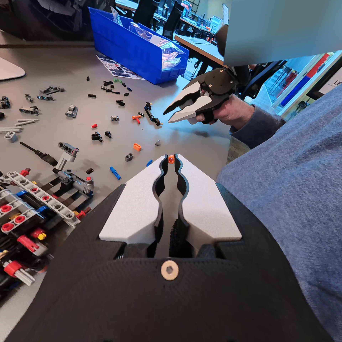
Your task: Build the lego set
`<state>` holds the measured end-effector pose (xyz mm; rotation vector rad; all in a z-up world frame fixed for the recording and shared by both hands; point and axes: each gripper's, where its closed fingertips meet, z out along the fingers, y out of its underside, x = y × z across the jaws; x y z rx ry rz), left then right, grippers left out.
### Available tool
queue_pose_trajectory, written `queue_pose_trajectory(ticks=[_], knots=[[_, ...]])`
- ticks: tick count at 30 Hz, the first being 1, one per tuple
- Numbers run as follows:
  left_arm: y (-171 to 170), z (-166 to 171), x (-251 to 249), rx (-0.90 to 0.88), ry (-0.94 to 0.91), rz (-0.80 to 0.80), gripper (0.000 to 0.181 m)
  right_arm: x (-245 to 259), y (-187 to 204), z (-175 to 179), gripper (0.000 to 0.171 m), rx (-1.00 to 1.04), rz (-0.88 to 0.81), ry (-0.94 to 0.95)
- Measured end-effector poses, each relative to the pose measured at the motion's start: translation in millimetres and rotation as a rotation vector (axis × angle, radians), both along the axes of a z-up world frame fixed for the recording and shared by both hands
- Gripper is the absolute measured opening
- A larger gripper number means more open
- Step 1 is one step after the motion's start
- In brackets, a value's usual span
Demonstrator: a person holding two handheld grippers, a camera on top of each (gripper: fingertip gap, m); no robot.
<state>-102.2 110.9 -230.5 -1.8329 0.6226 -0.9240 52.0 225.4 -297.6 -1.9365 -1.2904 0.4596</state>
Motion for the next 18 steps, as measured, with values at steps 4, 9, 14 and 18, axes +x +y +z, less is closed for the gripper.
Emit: queue_pose_trajectory(ticks=[4, 9, 14, 18], knots=[[-0.9, -3.0, -2.7, -0.019, -0.009, 0.021, 0.005, -4.8, -2.8, -0.3, 0.020, 0.001, 0.018, 0.005], [-2.8, -7.5, -4.6, -0.040, -0.027, 0.035, 0.005, -9.5, -3.8, 0.4, 0.020, 0.005, 0.030, 0.016], [-2.7, -15.2, -5.3, -0.073, -0.043, 0.041, 0.005, -19.0, -5.9, 2.4, 0.019, 0.010, 0.054, 0.045], [-1.7, -18.0, -7.4, -0.080, -0.045, 0.051, 0.005, -29.9, -9.7, 6.5, 0.018, 0.014, 0.086, 0.071]])
